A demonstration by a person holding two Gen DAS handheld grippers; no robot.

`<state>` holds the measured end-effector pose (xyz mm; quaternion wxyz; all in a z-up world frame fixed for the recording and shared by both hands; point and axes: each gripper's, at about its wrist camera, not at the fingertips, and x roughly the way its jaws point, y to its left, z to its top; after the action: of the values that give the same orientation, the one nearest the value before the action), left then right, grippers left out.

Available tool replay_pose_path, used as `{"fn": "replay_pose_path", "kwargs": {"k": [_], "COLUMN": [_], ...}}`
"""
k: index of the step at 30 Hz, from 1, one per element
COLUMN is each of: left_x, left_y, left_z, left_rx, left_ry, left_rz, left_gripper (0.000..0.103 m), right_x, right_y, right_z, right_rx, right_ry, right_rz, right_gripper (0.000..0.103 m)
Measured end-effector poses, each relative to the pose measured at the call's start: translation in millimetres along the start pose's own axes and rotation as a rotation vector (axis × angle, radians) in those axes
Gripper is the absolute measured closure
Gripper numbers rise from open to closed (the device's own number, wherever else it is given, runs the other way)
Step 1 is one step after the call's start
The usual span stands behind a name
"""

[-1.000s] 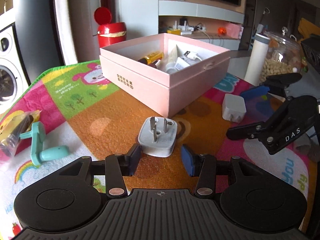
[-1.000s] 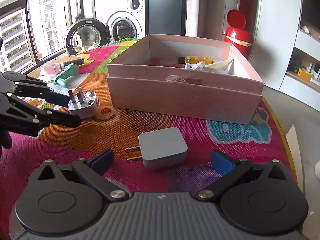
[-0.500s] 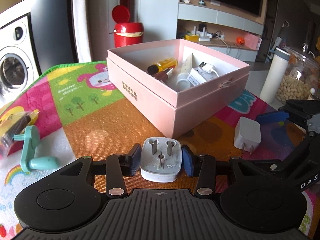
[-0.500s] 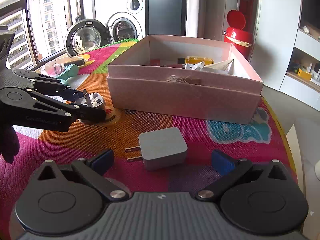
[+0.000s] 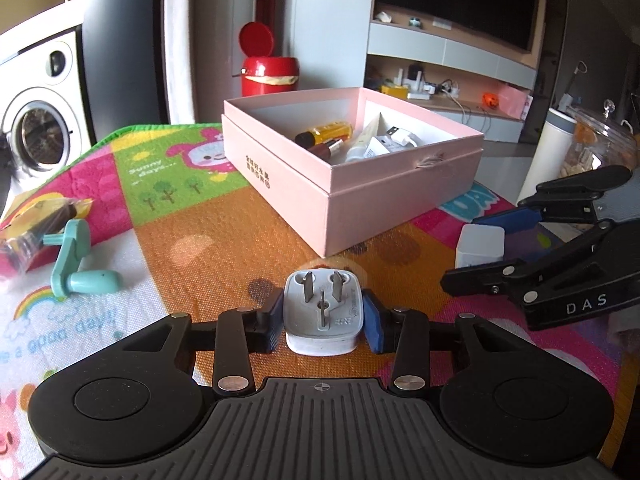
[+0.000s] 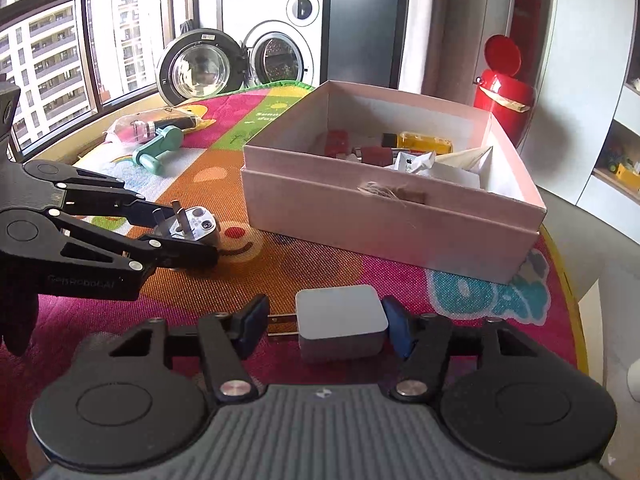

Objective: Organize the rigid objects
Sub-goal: 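Lift the plug adapter over the box with the left tool while the right tool grasps the charger, then drop the plug adapter into the box with the left tool while the right tool drops the charger in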

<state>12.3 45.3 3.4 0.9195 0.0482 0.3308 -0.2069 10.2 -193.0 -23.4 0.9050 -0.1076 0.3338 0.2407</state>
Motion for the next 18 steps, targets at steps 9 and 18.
{"fn": "replay_pose_path", "kwargs": {"k": [9,18], "left_x": [-62,7], "left_y": [-26,-18], "left_z": [49,152], "left_rx": [-0.010,-0.082], "left_ry": [-0.144,-0.216], "left_rz": [-0.067,0.063], "left_gripper": [0.059,0.059], "right_x": [-110,-68], "right_y": [-24,-87], "right_z": [54,165], "right_rx": [-0.059,0.099], "right_ry": [-0.310,-0.277], "right_rz": [-0.085,-0.076], "right_gripper": [0.042,0.042]}}
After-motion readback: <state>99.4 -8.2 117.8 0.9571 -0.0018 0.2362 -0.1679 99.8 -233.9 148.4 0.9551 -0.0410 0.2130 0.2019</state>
